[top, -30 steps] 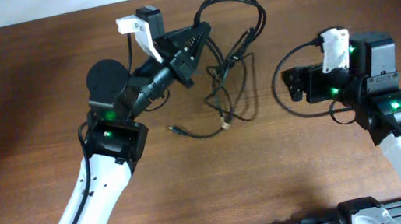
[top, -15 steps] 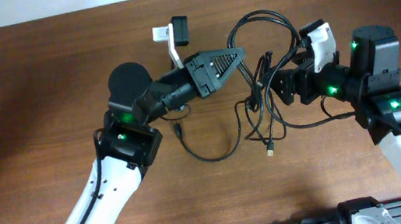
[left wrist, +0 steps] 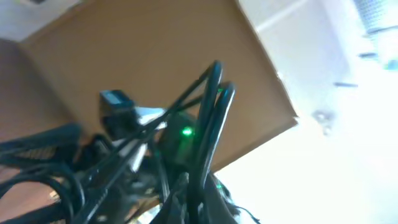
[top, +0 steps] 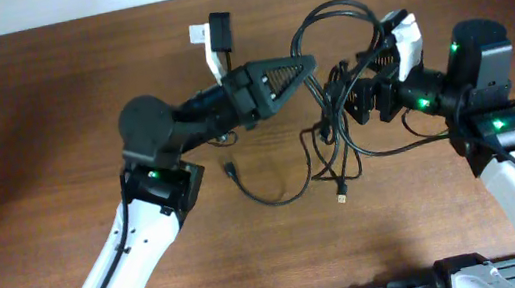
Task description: Untangle cables
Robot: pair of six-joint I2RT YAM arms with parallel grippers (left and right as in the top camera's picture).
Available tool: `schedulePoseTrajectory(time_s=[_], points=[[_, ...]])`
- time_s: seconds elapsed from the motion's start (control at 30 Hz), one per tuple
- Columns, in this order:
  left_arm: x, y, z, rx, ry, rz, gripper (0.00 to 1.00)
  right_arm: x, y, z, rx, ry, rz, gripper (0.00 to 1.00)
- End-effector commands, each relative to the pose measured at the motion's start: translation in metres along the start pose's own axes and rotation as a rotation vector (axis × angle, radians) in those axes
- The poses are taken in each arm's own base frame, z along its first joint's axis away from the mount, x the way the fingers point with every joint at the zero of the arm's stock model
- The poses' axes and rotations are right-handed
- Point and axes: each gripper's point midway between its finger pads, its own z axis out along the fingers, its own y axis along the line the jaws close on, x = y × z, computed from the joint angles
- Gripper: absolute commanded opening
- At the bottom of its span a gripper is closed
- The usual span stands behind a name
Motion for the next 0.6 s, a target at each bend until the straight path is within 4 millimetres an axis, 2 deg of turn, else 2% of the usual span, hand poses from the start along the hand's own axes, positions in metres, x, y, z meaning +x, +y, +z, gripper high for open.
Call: schedulePoseTrajectory(time_s=[0.0, 0.13, 0.2, 0.27, 0.33, 0.43, 0.57], points=[[0.006, -0.027, -0.002, 0.068, 0.052, -0.001, 0.00, -0.002, -0.007, 0.006, 0.012, -0.001, 0.001, 0.94], [0.017, -0.031, 0.003, 0.086, 0.089, -0.010, 0.00, 0.015, -0.064, 0.015, 0.267, 0.024, 0.243, 0.96], [0.017, -0.031, 0.003, 0.085, 0.087, -0.010, 0.00, 0.036, -0.087, 0.017, 0.375, 0.075, 0.342, 0.96], [0.014, -0.030, 0.003, 0.081, 0.073, 0.001, 0.00, 0.061, -0.107, 0.010, 0.502, 0.144, 0.387, 0.96], [0.008, -0.027, -0.001, 0.071, 0.057, 0.025, 0.00, 0.082, -0.124, -0.008, 0.643, 0.209, 0.417, 0.96], [-0.003, -0.022, -0.008, 0.053, 0.030, 0.034, 0.00, 0.114, -0.154, -0.055, 0.866, 0.305, 0.496, 0.97], [-0.018, -0.015, -0.019, 0.023, -0.011, 0.048, 0.00, 0.136, -0.175, -0.099, 0.976, 0.330, 0.633, 0.97]])
